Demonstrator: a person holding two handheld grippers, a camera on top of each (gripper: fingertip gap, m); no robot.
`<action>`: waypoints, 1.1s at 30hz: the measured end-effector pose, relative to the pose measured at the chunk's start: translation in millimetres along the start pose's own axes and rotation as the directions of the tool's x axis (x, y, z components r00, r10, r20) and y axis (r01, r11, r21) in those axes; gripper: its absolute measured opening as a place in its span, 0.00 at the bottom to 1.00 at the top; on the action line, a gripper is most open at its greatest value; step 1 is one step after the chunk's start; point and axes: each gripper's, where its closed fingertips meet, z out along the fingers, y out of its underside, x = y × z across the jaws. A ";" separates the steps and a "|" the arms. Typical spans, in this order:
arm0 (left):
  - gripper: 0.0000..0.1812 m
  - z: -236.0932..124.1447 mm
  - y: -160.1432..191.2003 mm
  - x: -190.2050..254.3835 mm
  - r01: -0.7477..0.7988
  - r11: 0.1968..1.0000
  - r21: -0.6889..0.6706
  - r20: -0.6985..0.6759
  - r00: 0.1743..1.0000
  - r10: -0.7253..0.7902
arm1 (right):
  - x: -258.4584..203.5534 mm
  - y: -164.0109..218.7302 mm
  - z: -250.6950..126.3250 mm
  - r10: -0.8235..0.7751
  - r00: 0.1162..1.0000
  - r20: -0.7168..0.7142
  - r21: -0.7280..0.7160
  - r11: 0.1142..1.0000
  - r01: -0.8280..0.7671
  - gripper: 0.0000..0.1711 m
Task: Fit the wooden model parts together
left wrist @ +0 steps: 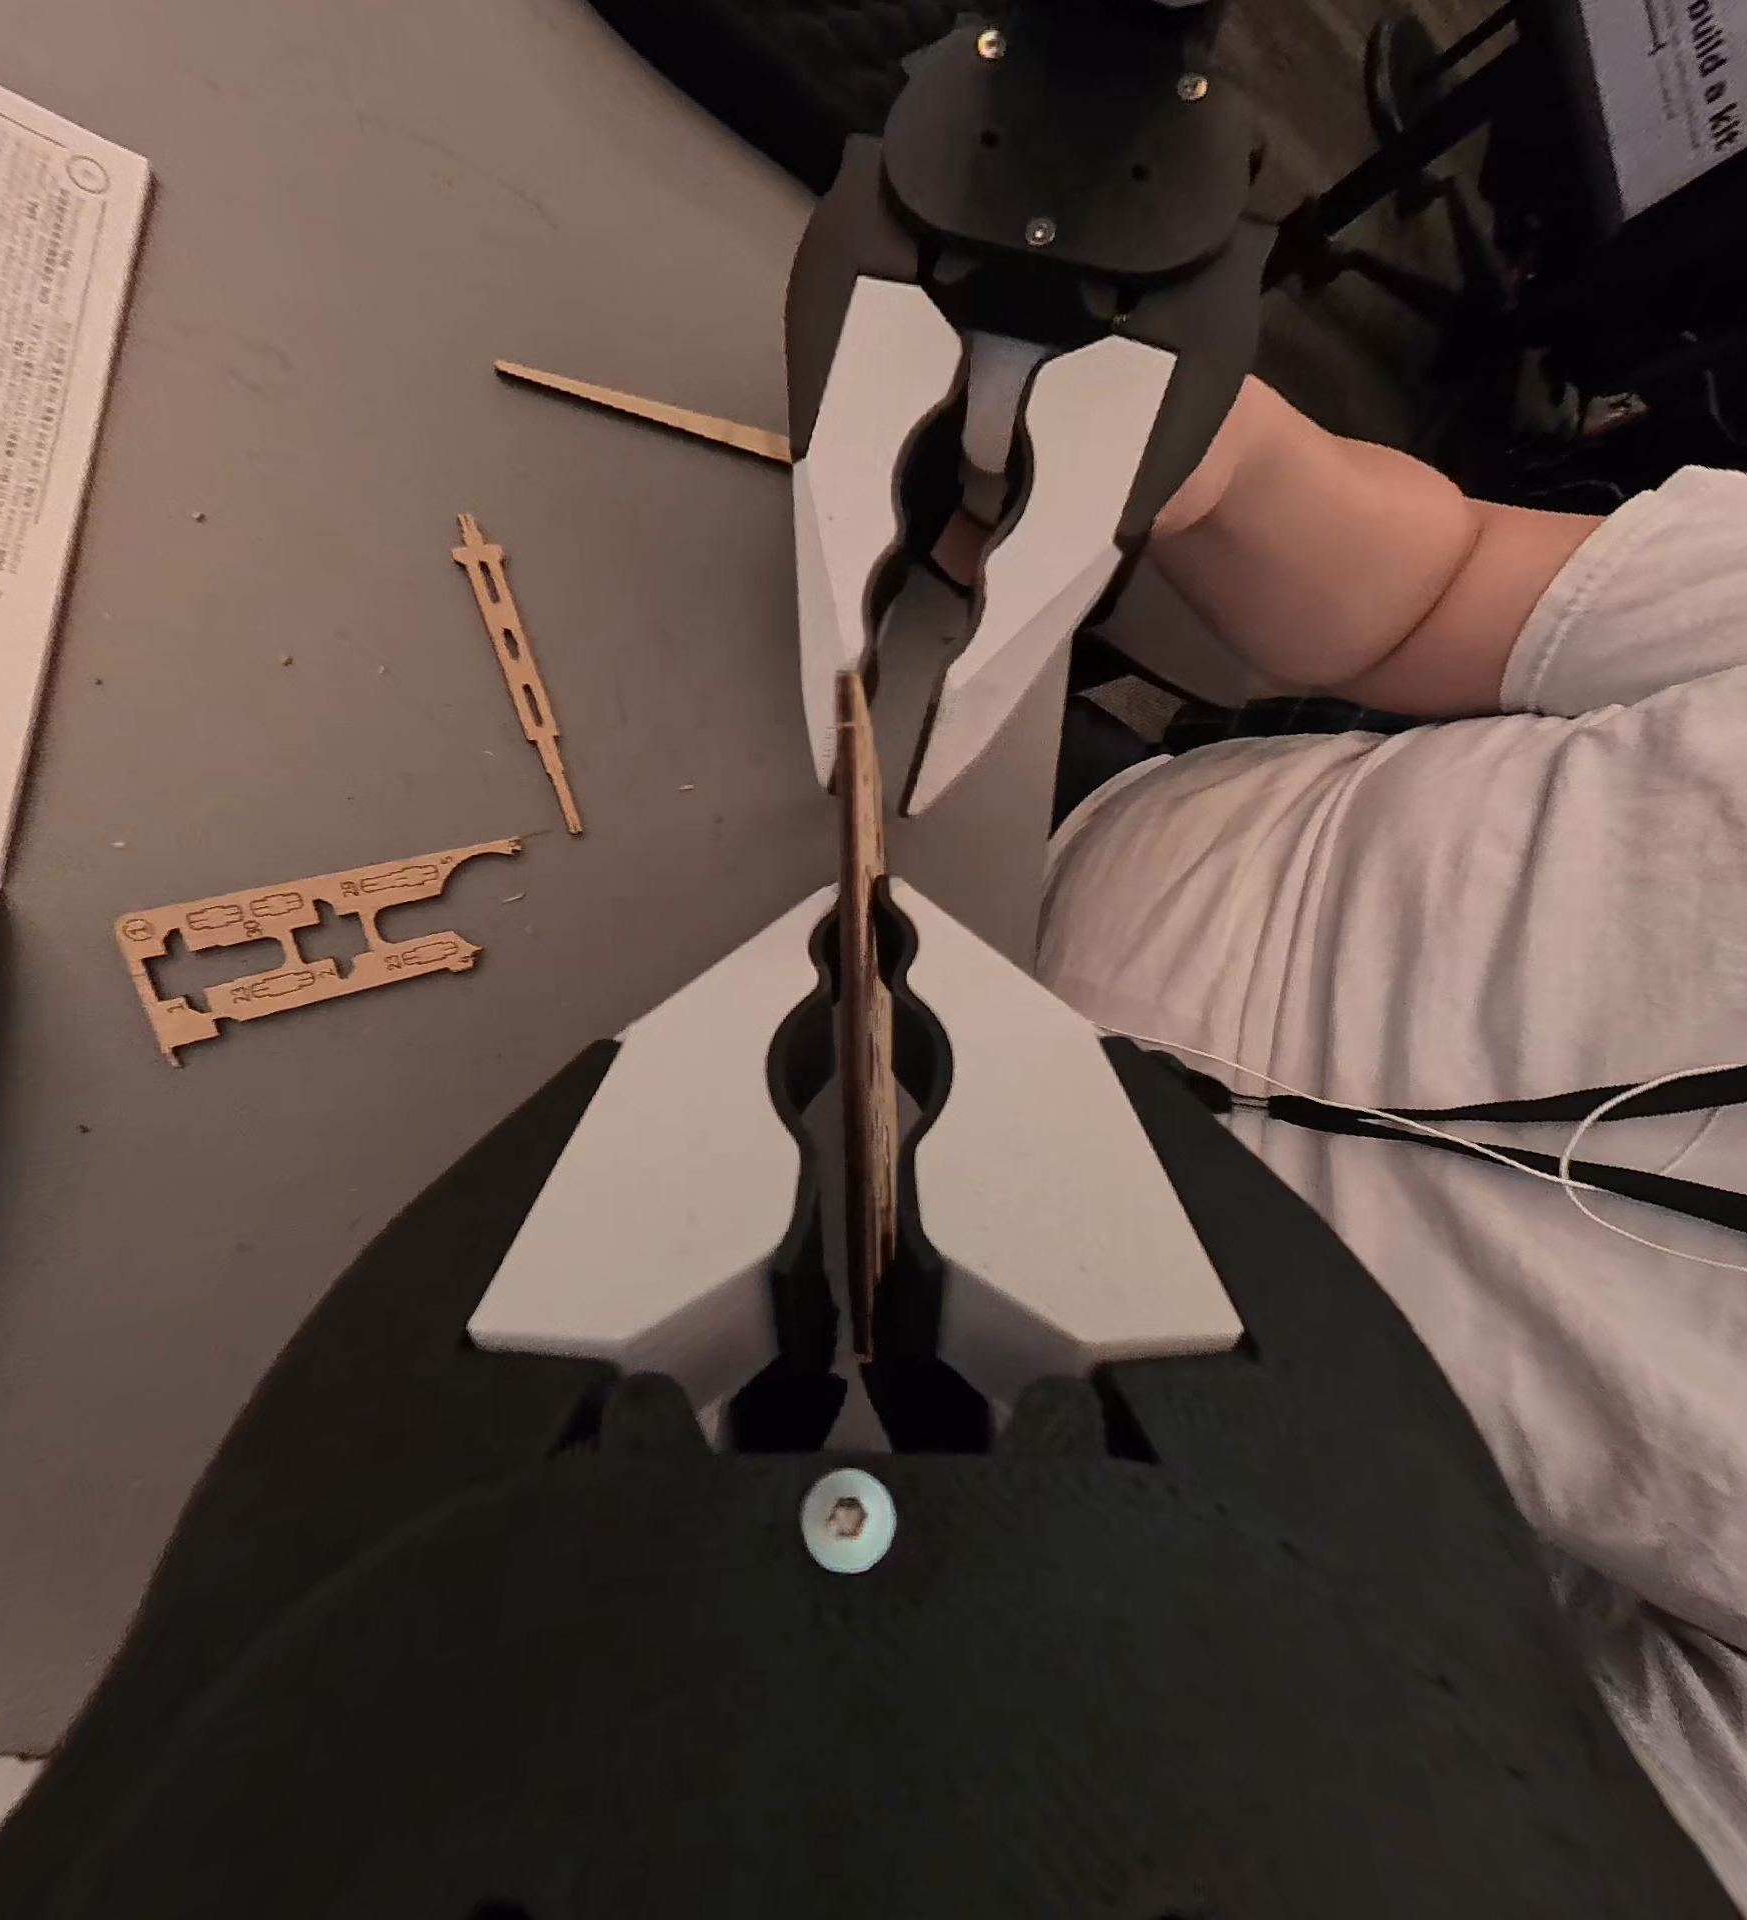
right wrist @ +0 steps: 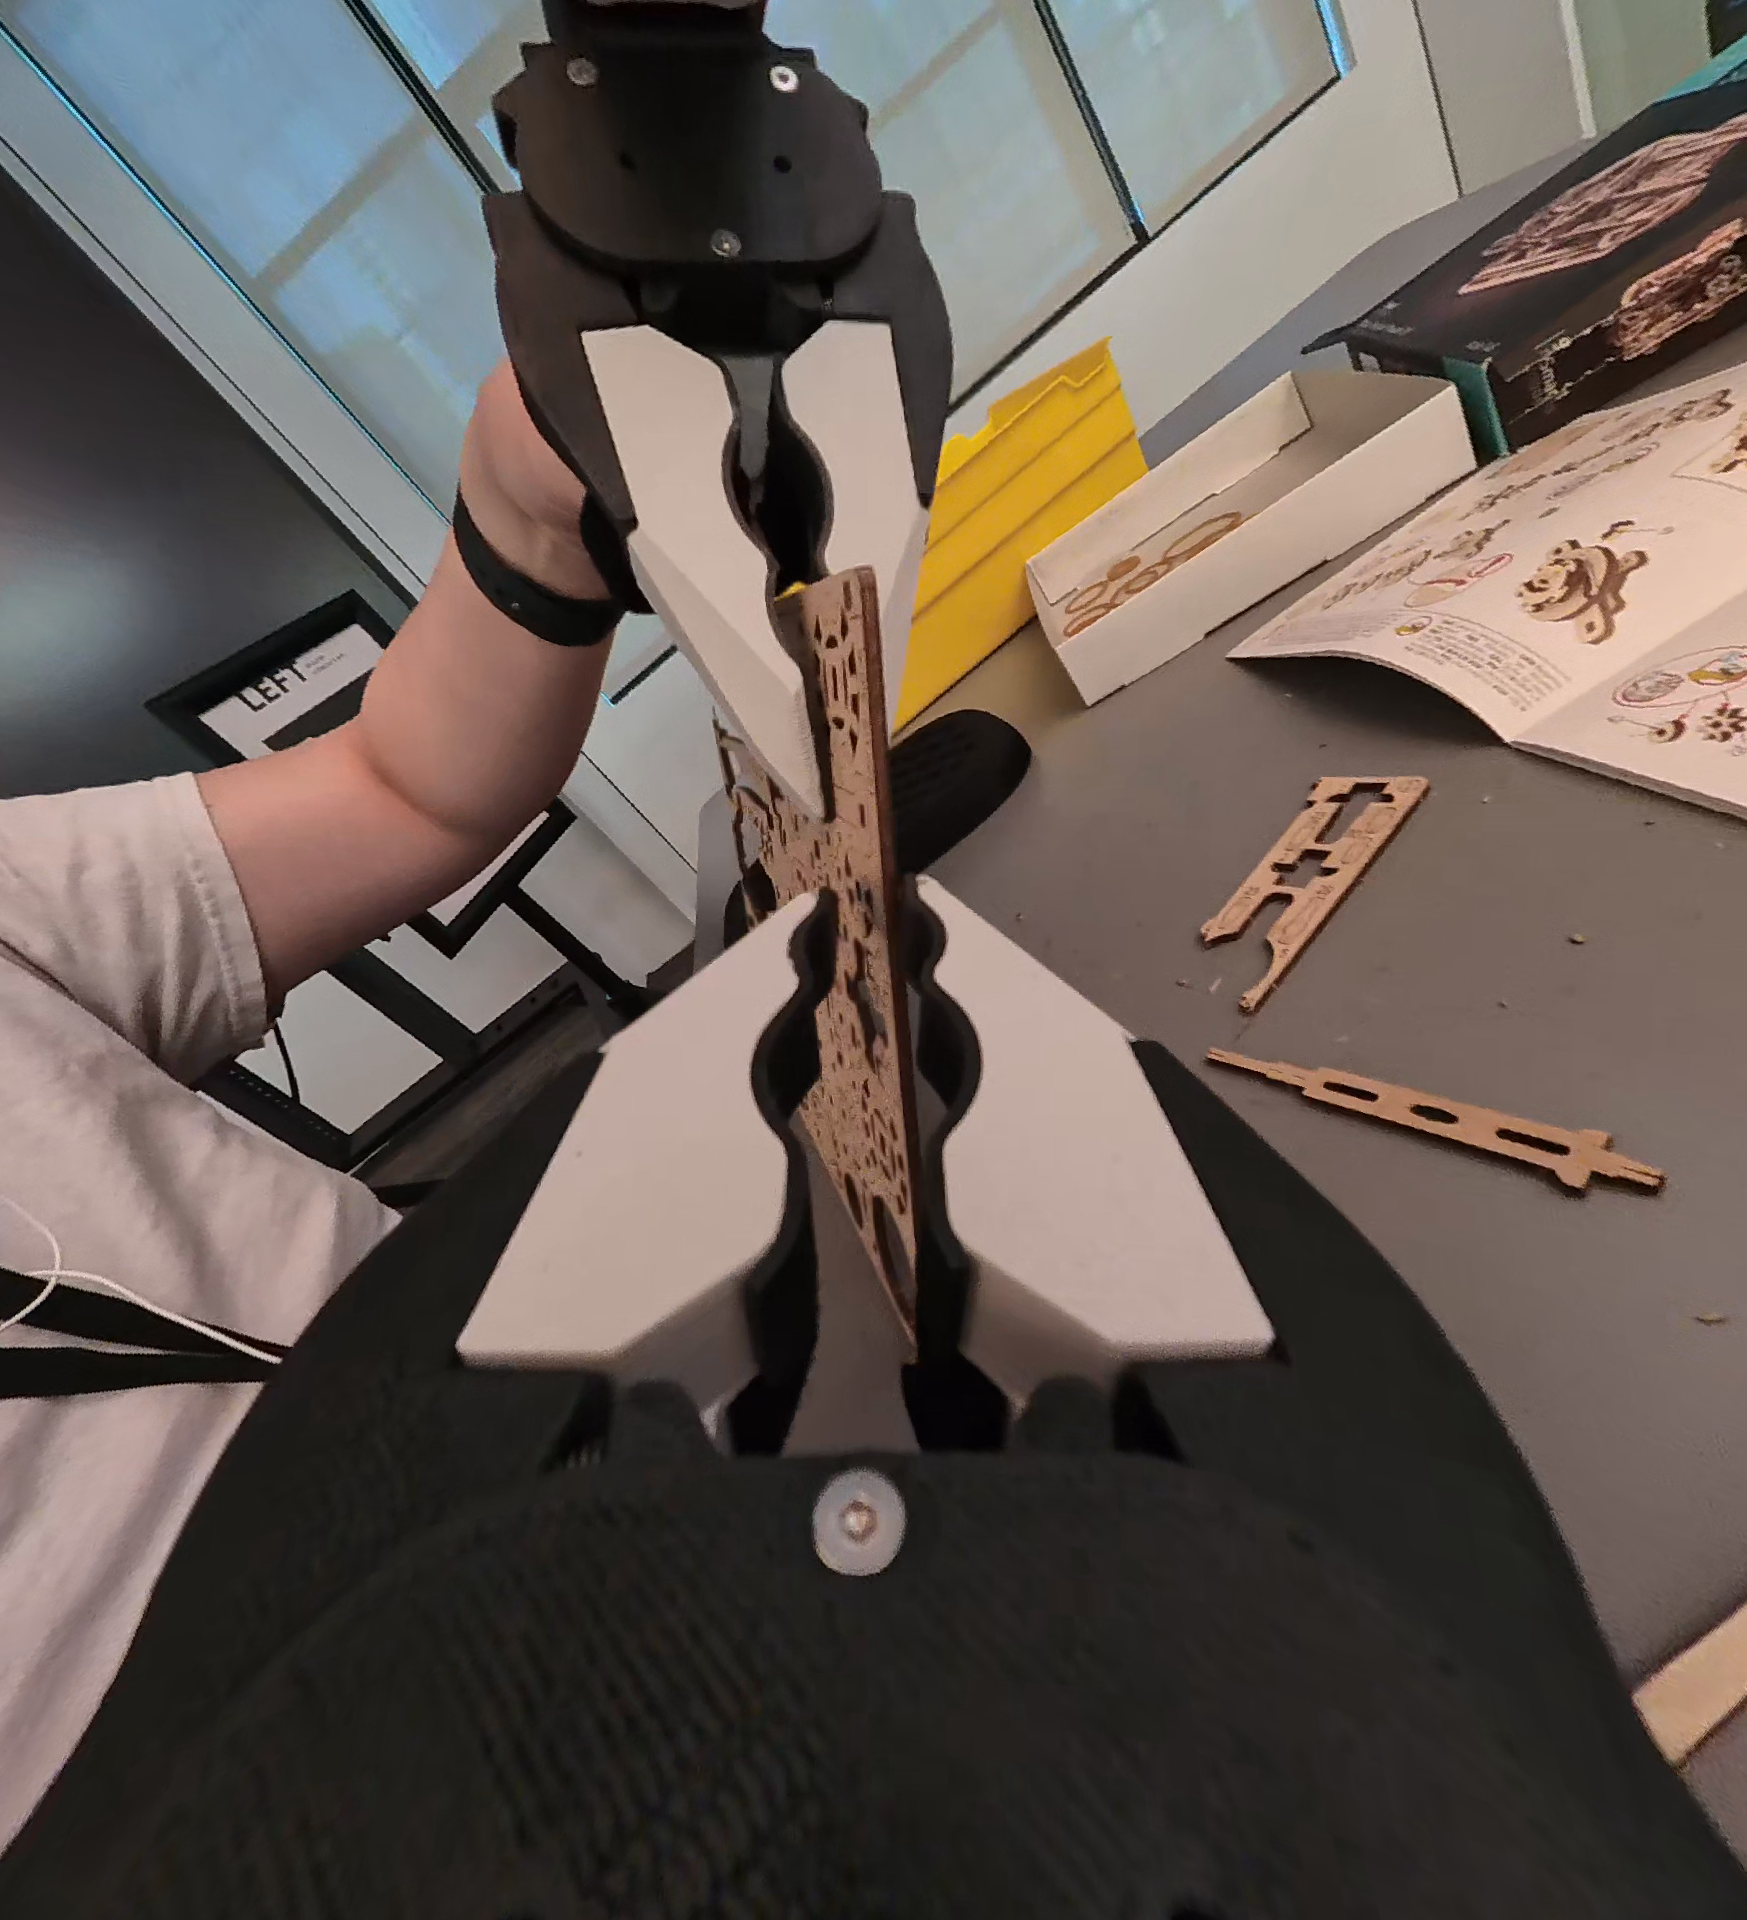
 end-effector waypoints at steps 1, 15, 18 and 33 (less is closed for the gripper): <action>0.00 -0.3 -0.2 0.3 -0.004 1.000 0.001 -0.004 1.000 0.004 | -0.8 0.2 0.1 -0.001 1.000 0.008 0.002 1.000 0.001 0.06; 0.02 5.6 2.4 12.7 -0.108 0.972 -0.208 -0.053 0.994 0.099 | -13.2 1.1 -2.3 -0.086 0.995 0.047 -0.047 0.995 0.089 0.01; 0.00 7.5 2.2 11.4 -0.120 0.961 -0.248 -0.037 0.993 0.115 | -10.7 1.7 -3.8 -0.106 0.994 0.027 -0.055 0.993 0.107 0.02; 0.00 10.9 -4.8 5.3 -0.121 0.965 -0.232 0.008 0.992 0.126 | -0.7 -0.5 -3.1 -0.055 0.998 -0.018 -0.004 0.999 0.055 0.04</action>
